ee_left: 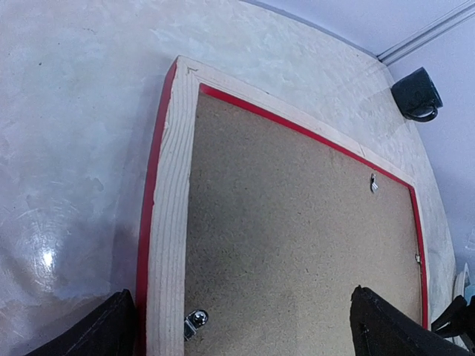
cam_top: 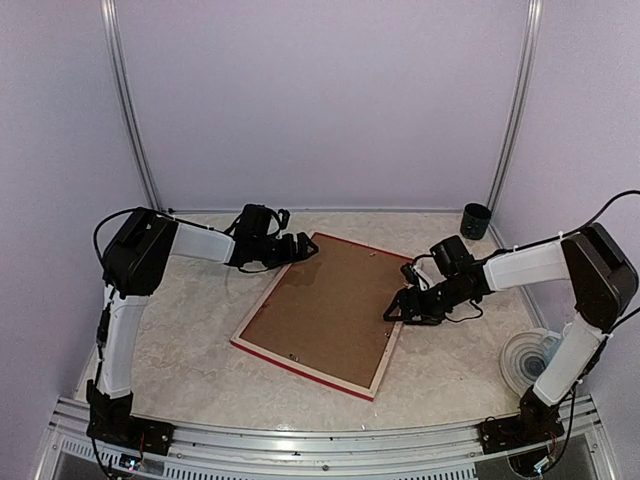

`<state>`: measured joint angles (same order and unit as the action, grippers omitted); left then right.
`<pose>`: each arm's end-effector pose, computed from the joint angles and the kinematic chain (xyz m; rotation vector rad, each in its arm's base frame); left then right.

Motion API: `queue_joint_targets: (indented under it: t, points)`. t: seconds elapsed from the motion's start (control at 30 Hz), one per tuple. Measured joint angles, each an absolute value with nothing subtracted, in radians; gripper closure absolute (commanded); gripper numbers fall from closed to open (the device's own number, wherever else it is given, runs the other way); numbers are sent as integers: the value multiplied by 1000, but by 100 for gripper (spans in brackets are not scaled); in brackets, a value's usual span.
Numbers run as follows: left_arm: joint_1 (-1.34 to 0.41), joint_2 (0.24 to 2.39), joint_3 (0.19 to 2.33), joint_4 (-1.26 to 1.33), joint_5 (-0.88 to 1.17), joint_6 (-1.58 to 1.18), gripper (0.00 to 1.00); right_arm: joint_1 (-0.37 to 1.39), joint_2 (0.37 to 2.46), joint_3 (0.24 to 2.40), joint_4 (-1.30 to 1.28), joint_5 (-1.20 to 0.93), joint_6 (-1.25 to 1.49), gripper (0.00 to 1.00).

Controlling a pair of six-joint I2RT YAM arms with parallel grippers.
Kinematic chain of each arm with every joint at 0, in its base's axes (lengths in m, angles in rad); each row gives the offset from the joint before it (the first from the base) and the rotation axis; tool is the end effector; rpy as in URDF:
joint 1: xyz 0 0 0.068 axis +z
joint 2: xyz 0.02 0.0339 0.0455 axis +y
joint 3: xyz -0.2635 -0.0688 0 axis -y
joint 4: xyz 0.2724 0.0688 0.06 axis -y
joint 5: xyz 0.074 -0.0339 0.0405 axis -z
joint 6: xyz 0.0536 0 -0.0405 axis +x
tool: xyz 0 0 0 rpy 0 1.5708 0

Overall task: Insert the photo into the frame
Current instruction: Rotate the photo frame at the center of the board.

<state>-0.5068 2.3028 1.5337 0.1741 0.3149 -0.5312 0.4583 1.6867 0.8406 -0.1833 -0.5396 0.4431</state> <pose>0.4615 -0.2752 0.0931 0.1641 2.2803 -0.9137 0.2908 0.1741 0.1082 -0.2289 2.7120 1.0035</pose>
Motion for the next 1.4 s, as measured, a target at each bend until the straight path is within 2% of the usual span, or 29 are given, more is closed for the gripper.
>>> queue_joint_targets:
  t: [0.23,0.4,0.7,1.17,1.4]
  points:
    - [-489,2262,1467,201,310,-563,1,469,1671,840,-208,-500,447,18]
    - [-459,2099,1292,170,242,-588,1,451,1670,860,-247,-471,437,16]
    - [-465,1748,1021,169,138,-649,1,287,1689,917,-262,-440,418,9]
    - [-611,1402,704,90,41,-734,1,186,1915,1166,-232,-422,448,1]
    - [-659,1256,592,43,25,-786,1,153,2012,1298,-232,-414,447,1]
